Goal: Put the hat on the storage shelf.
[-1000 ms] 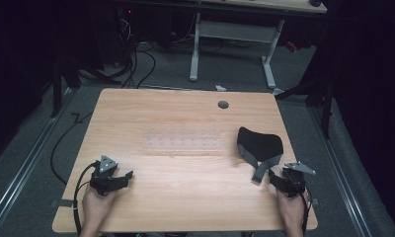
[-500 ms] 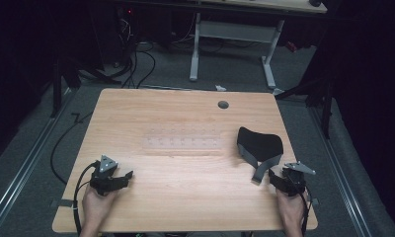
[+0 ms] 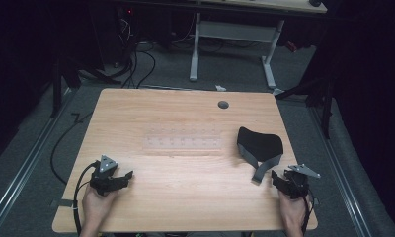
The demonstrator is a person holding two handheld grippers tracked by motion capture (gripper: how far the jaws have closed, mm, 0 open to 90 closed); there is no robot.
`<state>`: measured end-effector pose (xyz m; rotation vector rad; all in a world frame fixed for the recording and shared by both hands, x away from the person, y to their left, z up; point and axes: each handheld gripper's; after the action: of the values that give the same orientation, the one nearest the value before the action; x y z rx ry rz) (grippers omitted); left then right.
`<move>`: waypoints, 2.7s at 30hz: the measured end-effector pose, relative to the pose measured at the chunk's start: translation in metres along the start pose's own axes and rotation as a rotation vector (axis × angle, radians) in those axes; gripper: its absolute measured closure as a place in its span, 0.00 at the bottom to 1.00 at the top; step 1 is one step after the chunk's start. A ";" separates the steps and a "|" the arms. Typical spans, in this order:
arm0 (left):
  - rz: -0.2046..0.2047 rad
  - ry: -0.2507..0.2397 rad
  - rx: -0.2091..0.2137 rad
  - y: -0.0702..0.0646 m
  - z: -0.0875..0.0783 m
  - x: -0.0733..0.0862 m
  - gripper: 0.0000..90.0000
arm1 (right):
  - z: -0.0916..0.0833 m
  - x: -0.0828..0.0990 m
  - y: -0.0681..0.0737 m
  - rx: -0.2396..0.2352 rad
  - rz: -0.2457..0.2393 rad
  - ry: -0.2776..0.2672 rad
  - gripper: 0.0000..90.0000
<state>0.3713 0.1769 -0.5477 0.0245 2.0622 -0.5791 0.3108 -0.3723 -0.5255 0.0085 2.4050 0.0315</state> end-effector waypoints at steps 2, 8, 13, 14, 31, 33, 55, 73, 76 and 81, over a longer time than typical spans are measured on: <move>0.000 0.000 0.000 0.000 0.000 0.000 0.35 | -0.003 0.003 -0.002 -0.014 0.013 -0.008 0.54; -0.002 -0.003 0.000 0.000 0.000 0.000 0.35 | -0.015 0.010 -0.004 -0.036 0.025 -0.039 0.55; -0.002 -0.003 0.000 0.000 0.000 0.000 0.35 | -0.026 0.013 -0.001 -0.055 0.017 -0.071 0.55; -0.002 -0.003 0.000 0.000 0.000 0.000 0.35 | -0.028 0.013 0.000 -0.059 0.016 -0.077 0.55; -0.002 -0.004 -0.001 0.000 0.000 0.000 0.35 | -0.035 -0.007 0.011 -0.102 0.006 -0.123 0.51; -0.002 -0.003 -0.002 0.000 0.000 0.000 0.35 | -0.032 -0.011 0.012 -0.101 0.010 -0.120 0.51; -0.003 -0.006 -0.003 -0.001 0.000 0.000 0.34 | 0.005 -0.034 0.001 -0.067 0.069 -0.066 0.50; -0.003 -0.006 -0.002 -0.001 0.001 0.000 0.34 | 0.017 -0.040 0.000 -0.100 0.084 -0.054 0.52; -0.003 -0.006 -0.002 -0.001 0.000 0.000 0.34 | 0.017 -0.044 0.001 -0.100 0.080 -0.057 0.53; -0.003 -0.006 -0.002 -0.001 0.000 0.000 0.34 | 0.025 -0.047 -0.002 -0.122 0.120 -0.043 0.56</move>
<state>0.3713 0.1761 -0.5479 0.0189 2.0576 -0.5778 0.3625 -0.3748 -0.5121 0.0961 2.3526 0.2308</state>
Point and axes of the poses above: each handheld gripper's, and its own axes: z roughly forward along the jaws, x roughly out of its underside, y roughly to its left, and after that the axes turned 6 degrees about y, right-handed
